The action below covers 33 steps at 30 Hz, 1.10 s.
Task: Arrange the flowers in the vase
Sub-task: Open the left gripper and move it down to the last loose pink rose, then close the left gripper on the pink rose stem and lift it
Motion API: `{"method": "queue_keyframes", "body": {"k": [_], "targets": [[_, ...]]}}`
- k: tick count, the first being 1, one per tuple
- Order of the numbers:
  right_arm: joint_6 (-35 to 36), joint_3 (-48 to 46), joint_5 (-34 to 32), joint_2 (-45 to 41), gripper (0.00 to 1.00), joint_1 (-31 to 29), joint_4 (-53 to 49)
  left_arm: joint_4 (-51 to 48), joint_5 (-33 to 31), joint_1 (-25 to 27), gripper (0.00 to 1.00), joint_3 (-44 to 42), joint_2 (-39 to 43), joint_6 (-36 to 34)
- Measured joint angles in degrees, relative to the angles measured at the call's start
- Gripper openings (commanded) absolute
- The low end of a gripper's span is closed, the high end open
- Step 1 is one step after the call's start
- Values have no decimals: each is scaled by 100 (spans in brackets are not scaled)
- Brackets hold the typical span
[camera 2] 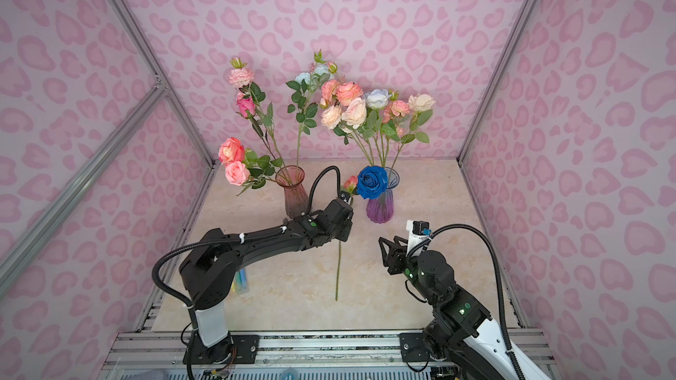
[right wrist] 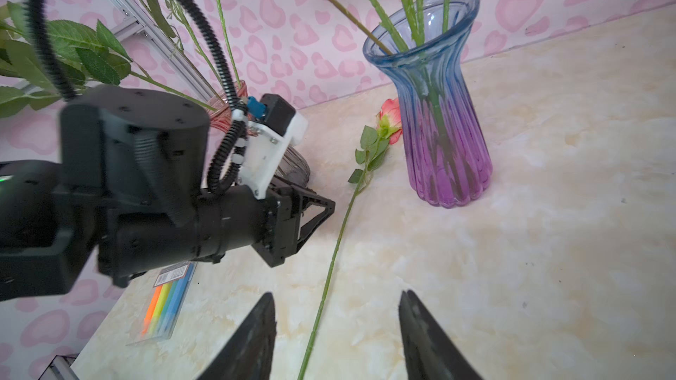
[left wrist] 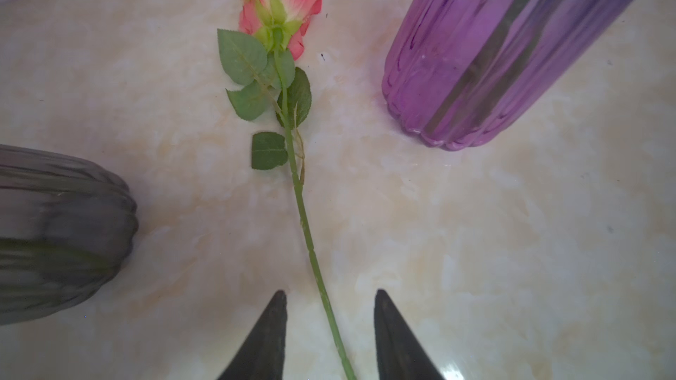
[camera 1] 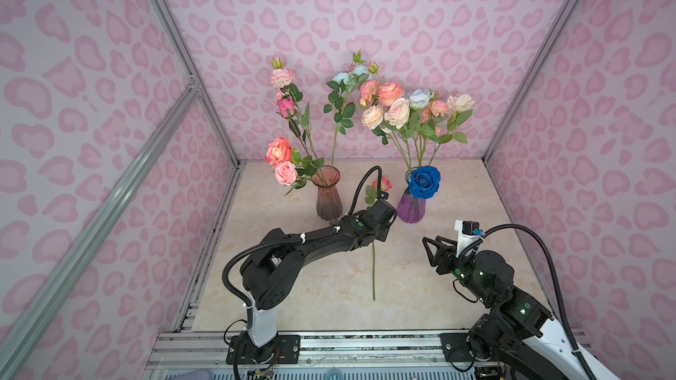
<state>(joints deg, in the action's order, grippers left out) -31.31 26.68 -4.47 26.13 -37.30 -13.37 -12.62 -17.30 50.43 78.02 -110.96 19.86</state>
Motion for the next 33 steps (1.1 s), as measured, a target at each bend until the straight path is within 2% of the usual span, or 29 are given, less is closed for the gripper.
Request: {"method": "queue_keyframes", "body": {"k": [6,13,17,20,23,25,28,33], "targets": [[0,-74,87,157,56,140,20,-284,299,-219,39,820,-896,186],[4,-90,175,184,56,295,26,-522,354,-479,37,953,-1252,369],[4,-127,299,240,56,376,31,-514,527,-501,23,990,-1375,328],[2,-131,319,256,56,404,35,-463,603,-533,20,981,-1390,269],[0,-131,341,254,56,404,37,-330,599,-544,8,892,-1370,236],[0,-131,345,245,56,409,37,-313,599,-549,4,833,-1318,149],[-2,-129,350,188,56,409,35,-387,654,-553,3,660,-1064,105],[-68,-129,404,68,55,411,35,-553,629,-535,3,260,63,109]]}}
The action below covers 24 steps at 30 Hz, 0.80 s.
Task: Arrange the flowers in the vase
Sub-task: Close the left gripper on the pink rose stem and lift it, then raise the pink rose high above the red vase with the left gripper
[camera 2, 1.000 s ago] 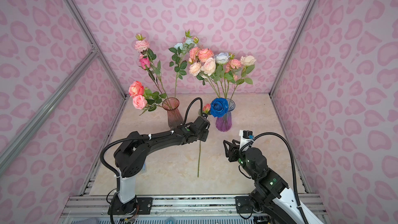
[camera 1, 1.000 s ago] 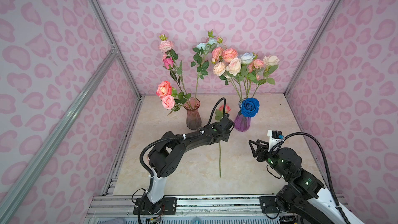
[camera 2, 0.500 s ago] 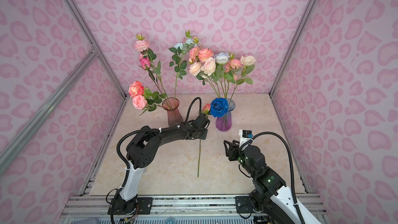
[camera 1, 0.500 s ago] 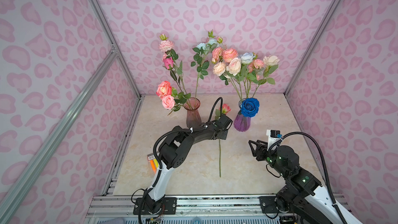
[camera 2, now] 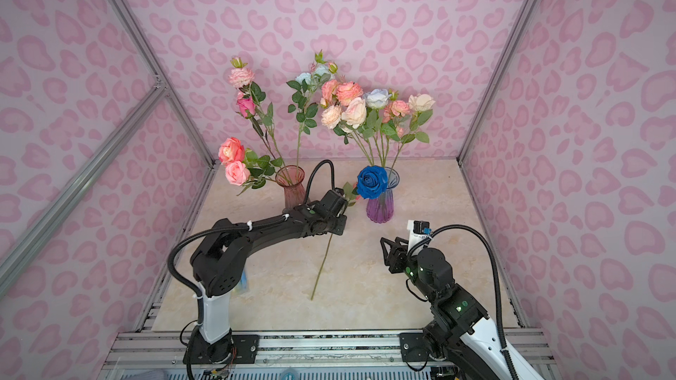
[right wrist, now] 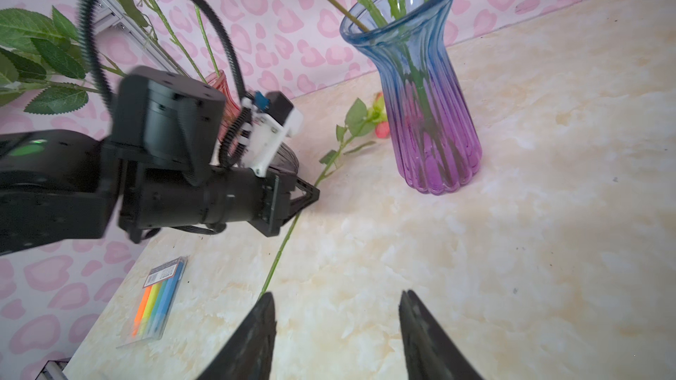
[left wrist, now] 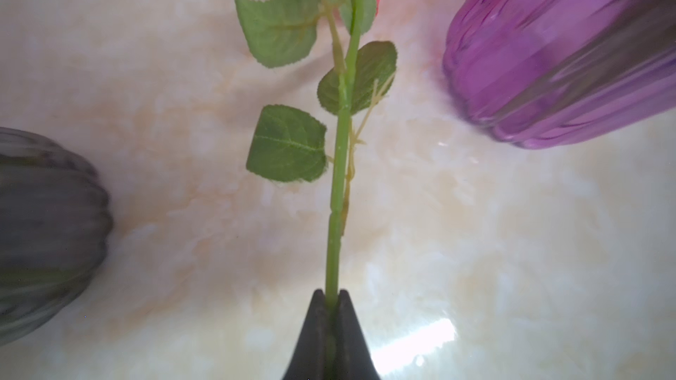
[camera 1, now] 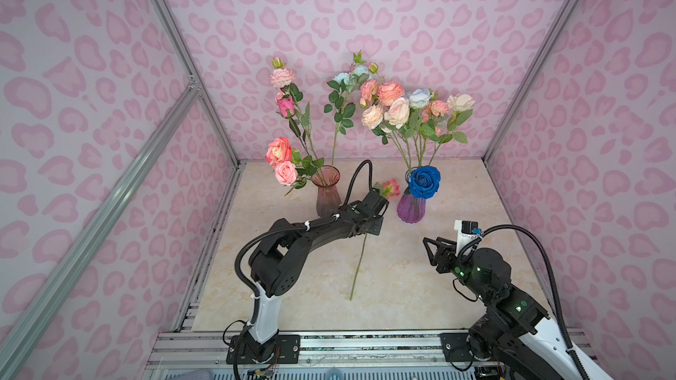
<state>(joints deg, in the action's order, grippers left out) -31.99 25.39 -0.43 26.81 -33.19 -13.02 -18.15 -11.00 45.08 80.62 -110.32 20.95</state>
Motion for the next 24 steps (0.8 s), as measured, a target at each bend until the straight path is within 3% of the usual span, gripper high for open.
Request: {"method": "queue_keyframes", "body": {"k": [6,11,16,24], "targets": [[-42,0,11,-85,55,0,0,-496,-496,232,3,-157,1263,105],[-59,66,74,-103,55,-2,-2,-1346,-1550,717,3,-79,2218,306],[-59,92,114,-92,55,0,7,-1941,-2457,826,3,-44,3086,616],[-59,118,157,-22,55,-2,13,-1145,-2806,931,3,-275,4190,186]]}}
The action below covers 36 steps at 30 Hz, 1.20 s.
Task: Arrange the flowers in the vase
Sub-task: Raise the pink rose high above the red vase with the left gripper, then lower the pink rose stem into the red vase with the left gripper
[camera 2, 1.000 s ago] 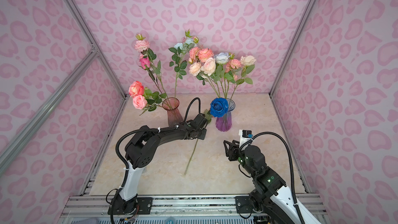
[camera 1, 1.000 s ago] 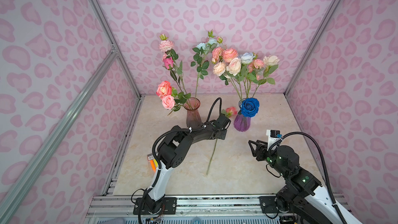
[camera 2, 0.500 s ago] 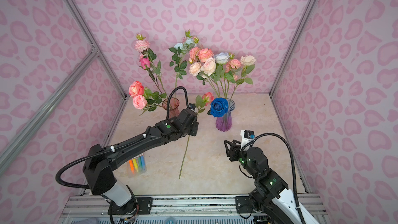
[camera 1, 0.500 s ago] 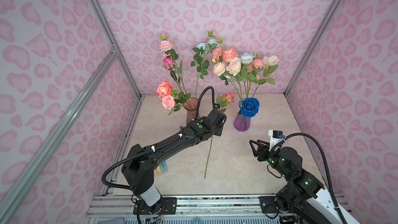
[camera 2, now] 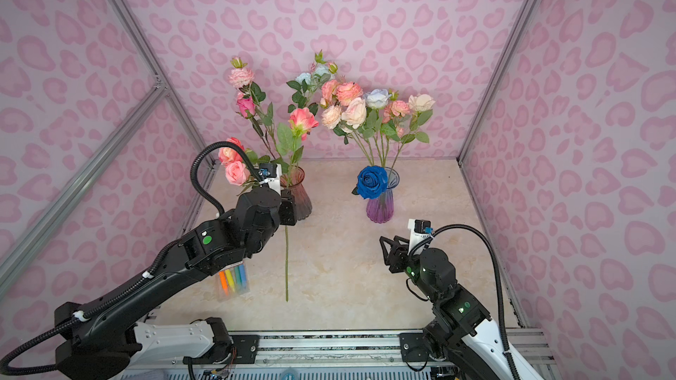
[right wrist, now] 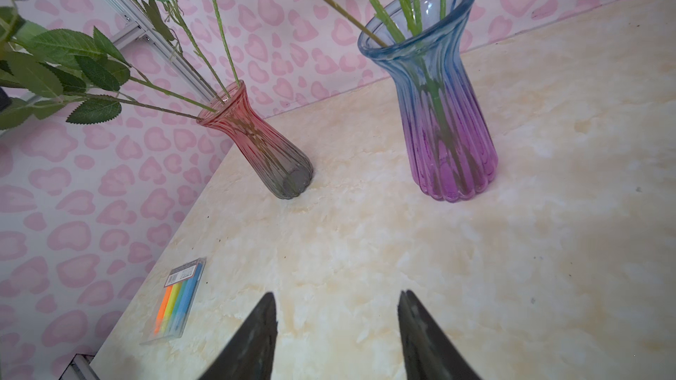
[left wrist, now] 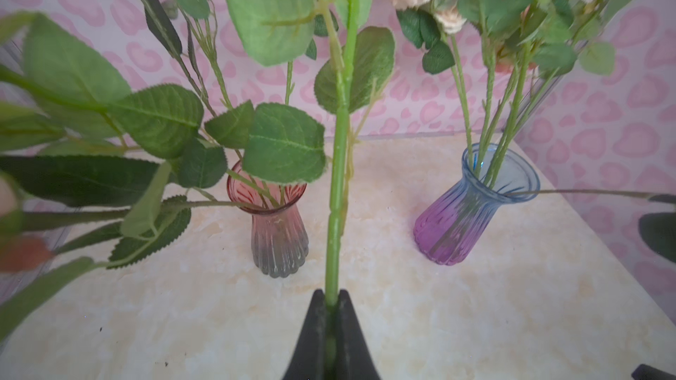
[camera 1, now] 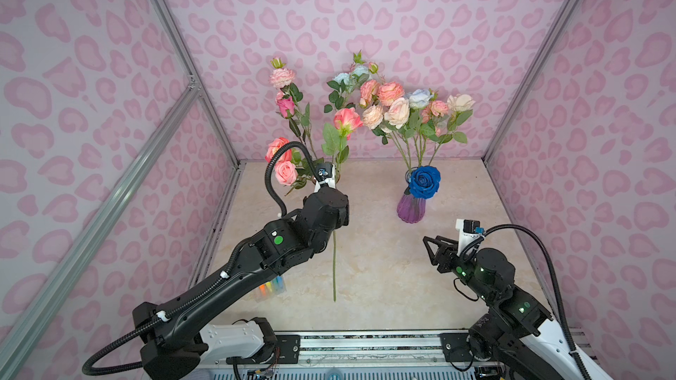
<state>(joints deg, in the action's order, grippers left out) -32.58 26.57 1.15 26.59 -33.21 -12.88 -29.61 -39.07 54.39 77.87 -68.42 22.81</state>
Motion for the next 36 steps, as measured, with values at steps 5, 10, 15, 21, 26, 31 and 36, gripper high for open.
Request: {"method": "queue_keyframes", "body": {"k": [5,10,15,21,26,31,36], "targets": [[2,33,-2,79,54,0,72,1108,76,-70,3,278,-223,-973],[4,39,7,306,54,0,280,2433,286,-345,3,1102,-1165,-1985],[31,140,22,378,54,0,339,4218,404,-713,3,1574,-2109,-3143],[118,153,17,372,54,2,402,5508,929,-1158,3,2312,-2951,-4194],[214,184,0,481,54,4,402,6105,1080,-1440,3,2586,-3353,-4756],[328,304,-4,629,55,26,402,6238,1115,-1864,3,2481,-3442,-4828],[389,404,-7,671,55,44,391,6369,1143,-2214,3,2087,-3519,-4625]]}}
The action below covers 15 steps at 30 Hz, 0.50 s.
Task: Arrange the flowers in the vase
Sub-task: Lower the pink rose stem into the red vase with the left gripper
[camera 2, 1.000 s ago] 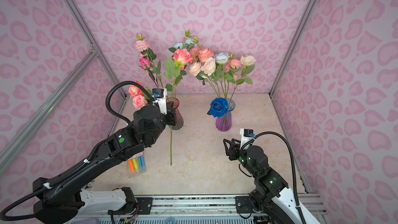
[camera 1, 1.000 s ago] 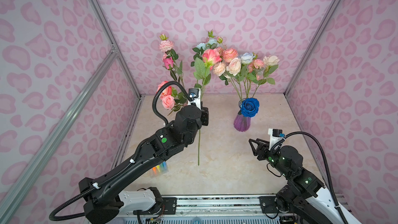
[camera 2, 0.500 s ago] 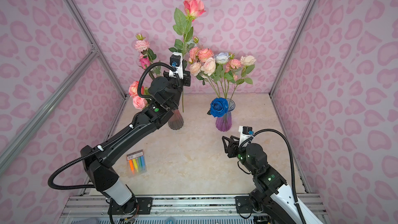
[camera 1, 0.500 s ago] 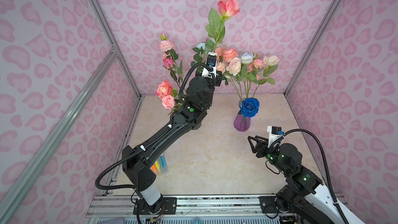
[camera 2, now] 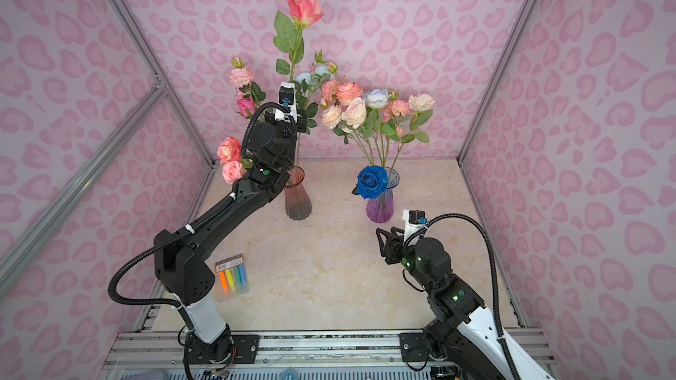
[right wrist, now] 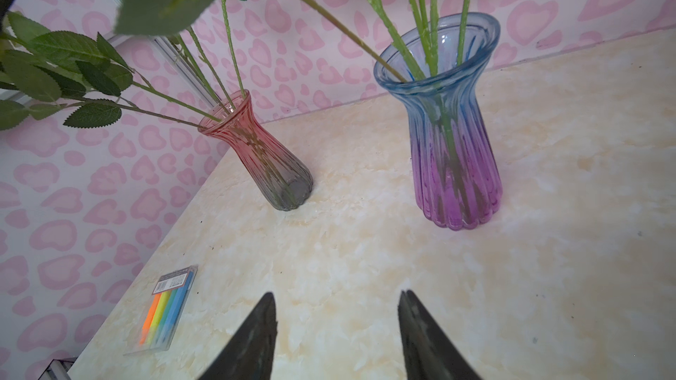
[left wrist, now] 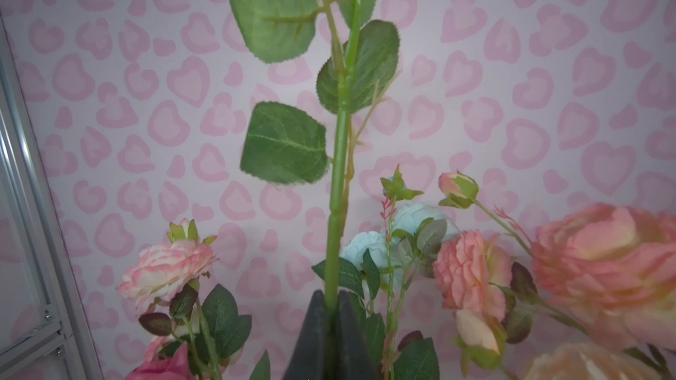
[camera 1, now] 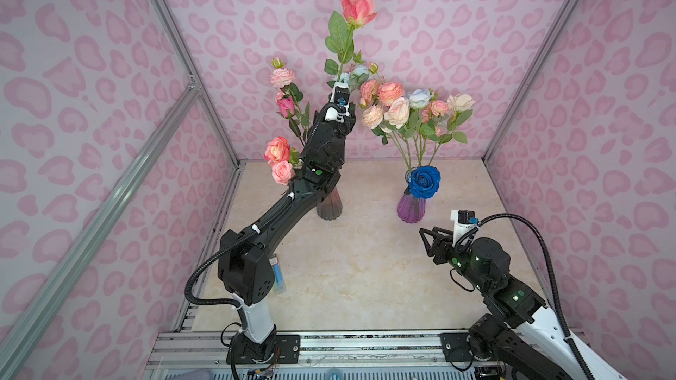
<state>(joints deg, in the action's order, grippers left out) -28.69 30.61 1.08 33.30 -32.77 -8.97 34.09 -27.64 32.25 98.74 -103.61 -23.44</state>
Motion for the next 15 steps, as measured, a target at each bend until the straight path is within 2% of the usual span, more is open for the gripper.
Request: {"method": "queue_keyframes", "body": {"k": [5,6,10,14,15], "targets": [[-2,-4,-28,-120,55,7,-35,2,57,-111,3,-699,20,485],[-4,-4,-61,-125,55,11,-39,-55,92,-105,7,-802,22,584],[-9,-9,-83,-85,55,15,-44,-297,243,-85,38,-986,153,885],[-9,-9,-85,-83,55,15,-63,-446,350,-79,60,-1134,481,1054],[-9,-2,-85,-85,55,15,-68,-496,385,-70,62,-1150,564,1095]]}}
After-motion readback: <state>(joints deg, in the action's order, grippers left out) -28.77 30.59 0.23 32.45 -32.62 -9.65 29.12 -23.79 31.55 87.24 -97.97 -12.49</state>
